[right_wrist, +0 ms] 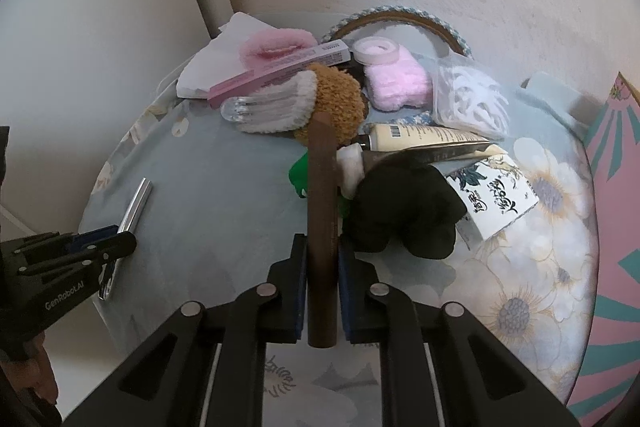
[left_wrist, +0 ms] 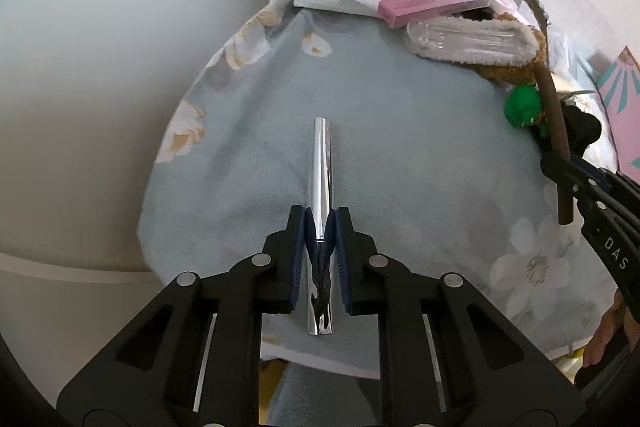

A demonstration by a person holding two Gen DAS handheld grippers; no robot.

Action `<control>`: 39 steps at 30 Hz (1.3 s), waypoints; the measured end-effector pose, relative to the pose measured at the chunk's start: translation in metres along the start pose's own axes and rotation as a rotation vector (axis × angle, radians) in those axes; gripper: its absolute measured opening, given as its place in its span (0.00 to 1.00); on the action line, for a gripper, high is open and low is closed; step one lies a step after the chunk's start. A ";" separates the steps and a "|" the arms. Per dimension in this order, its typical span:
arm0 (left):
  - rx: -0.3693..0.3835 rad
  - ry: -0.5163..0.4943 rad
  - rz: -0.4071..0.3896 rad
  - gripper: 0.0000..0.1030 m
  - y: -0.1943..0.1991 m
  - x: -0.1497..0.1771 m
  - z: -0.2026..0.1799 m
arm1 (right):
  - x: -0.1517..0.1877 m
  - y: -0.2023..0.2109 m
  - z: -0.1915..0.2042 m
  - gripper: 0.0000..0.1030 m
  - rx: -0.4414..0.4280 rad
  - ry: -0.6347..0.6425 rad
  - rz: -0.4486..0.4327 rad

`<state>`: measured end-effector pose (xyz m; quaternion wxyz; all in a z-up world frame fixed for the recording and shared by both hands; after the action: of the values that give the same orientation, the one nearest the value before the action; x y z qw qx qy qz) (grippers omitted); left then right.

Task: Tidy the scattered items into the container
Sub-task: 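Grasp the silver metal tube with the left gripper while the right gripper grasps the brown stick, then carry both items to the cardboard box and open both grippers to drop them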

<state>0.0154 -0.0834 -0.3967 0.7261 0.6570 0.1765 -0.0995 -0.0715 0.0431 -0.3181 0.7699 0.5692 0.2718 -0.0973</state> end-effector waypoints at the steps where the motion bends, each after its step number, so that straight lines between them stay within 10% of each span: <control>1: 0.003 0.003 0.000 0.13 -0.001 -0.001 0.006 | 0.000 -0.001 0.001 0.13 -0.001 0.002 0.001; 13: 0.034 0.008 -0.027 0.13 0.028 0.008 0.010 | -0.004 0.006 0.009 0.13 -0.032 -0.027 -0.012; 20: 0.075 -0.076 -0.126 0.13 0.079 -0.061 0.024 | -0.035 0.047 0.006 0.13 -0.076 -0.112 -0.083; 25: 0.150 -0.198 -0.226 0.13 0.098 -0.144 -0.040 | -0.057 0.114 -0.022 0.13 -0.086 -0.214 -0.166; 33: 0.420 -0.484 -0.388 0.13 0.175 -0.221 -0.216 | -0.051 0.225 -0.134 0.13 0.140 -0.359 -0.261; 39: 0.538 -0.660 -0.276 0.13 0.160 -0.219 -0.354 | -0.021 0.232 -0.207 0.13 0.255 -0.427 -0.194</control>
<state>-0.1698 0.2664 -0.1908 0.5266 0.7259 -0.0107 -0.4423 -0.0465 0.3092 -0.1585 0.7190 0.5994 0.1417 -0.3219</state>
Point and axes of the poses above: each gripper's, at about its wrist camera, not at the fingertips, and y roughly against the way its jaws point, z to its left, x to its underside, the point moved 10 cm from there along -y, roughly the way its jaws point, and after that the axes turned 11 degrees about -y, right-handed, at the moved point
